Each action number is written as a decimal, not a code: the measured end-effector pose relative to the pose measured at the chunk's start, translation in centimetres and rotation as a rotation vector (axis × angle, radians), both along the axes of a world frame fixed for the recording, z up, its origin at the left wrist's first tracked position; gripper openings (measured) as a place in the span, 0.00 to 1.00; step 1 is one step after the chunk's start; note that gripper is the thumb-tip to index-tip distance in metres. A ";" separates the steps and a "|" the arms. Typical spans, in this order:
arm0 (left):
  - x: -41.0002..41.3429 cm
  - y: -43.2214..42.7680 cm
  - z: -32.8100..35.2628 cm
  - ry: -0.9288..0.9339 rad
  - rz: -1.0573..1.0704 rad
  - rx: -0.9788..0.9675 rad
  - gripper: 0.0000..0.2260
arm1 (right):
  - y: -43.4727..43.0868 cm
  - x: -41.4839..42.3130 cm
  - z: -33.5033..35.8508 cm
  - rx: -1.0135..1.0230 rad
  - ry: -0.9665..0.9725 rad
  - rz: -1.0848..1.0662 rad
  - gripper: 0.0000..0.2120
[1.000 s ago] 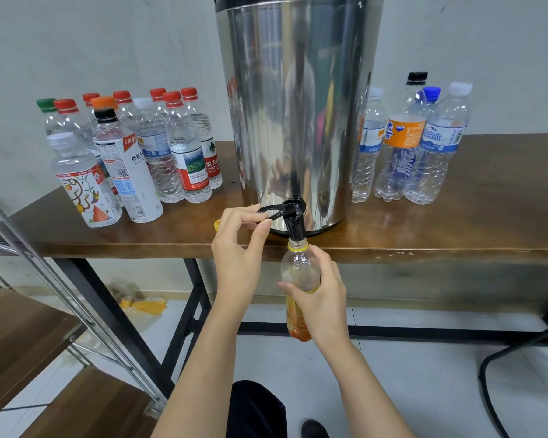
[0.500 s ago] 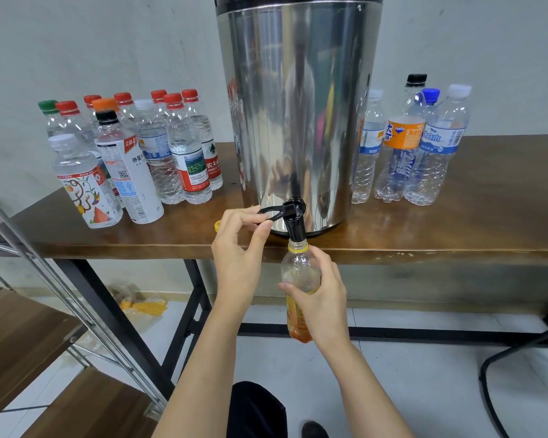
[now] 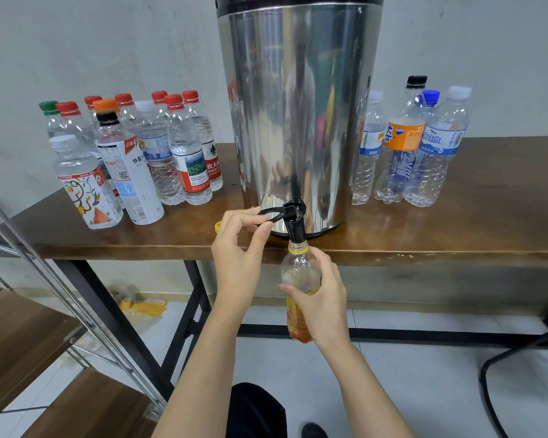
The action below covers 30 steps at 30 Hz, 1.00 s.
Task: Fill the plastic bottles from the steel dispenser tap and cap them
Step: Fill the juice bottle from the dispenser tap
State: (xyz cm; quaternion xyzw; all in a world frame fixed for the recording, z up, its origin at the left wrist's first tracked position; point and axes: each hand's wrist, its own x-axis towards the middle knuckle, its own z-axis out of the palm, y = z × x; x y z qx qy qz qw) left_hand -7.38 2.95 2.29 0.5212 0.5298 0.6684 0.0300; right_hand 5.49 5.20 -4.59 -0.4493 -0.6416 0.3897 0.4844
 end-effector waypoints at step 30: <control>-0.1 0.0 -0.1 -0.003 0.002 -0.012 0.06 | -0.3 -0.1 0.2 -0.009 -0.002 -0.013 0.35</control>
